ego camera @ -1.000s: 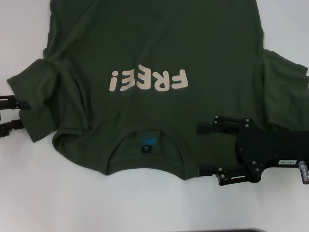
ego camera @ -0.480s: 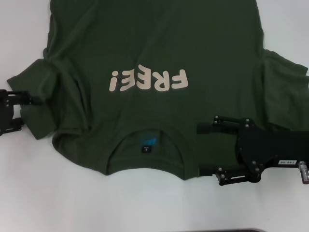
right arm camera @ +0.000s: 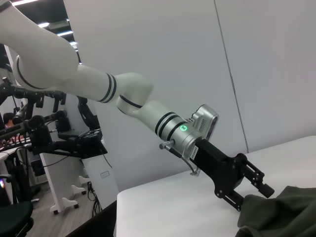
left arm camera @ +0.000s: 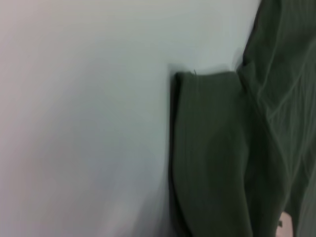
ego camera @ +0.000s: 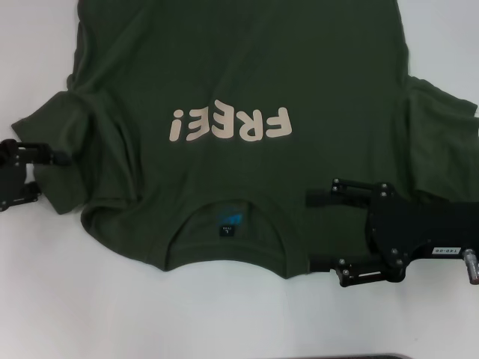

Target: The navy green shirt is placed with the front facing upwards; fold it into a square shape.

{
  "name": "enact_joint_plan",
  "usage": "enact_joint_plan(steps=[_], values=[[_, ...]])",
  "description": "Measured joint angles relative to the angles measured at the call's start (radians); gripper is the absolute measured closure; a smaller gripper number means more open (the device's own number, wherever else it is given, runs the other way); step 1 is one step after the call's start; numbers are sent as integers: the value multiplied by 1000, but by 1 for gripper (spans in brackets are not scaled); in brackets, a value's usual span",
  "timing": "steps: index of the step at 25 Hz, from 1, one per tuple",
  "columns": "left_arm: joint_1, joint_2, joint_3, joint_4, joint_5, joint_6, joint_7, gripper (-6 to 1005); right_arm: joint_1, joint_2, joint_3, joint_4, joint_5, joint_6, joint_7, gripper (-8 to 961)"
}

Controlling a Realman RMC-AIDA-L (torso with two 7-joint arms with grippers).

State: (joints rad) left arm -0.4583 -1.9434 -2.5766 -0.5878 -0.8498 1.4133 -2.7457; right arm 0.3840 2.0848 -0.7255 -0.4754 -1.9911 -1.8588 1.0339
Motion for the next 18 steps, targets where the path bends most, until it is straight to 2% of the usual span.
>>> enact_joint_plan(steps=[5, 16, 18], values=[[-14, 1, 39, -6, 0, -2, 8, 459, 1, 0, 1, 0, 0, 0, 0, 41], [-8, 12, 33, -9, -4, 12, 1, 893, 4, 0, 2, 0, 0, -7, 0, 41], [-4, 16, 28, -9, -7, 18, 2, 930, 4, 0, 3, 0, 0, -7, 0, 41]])
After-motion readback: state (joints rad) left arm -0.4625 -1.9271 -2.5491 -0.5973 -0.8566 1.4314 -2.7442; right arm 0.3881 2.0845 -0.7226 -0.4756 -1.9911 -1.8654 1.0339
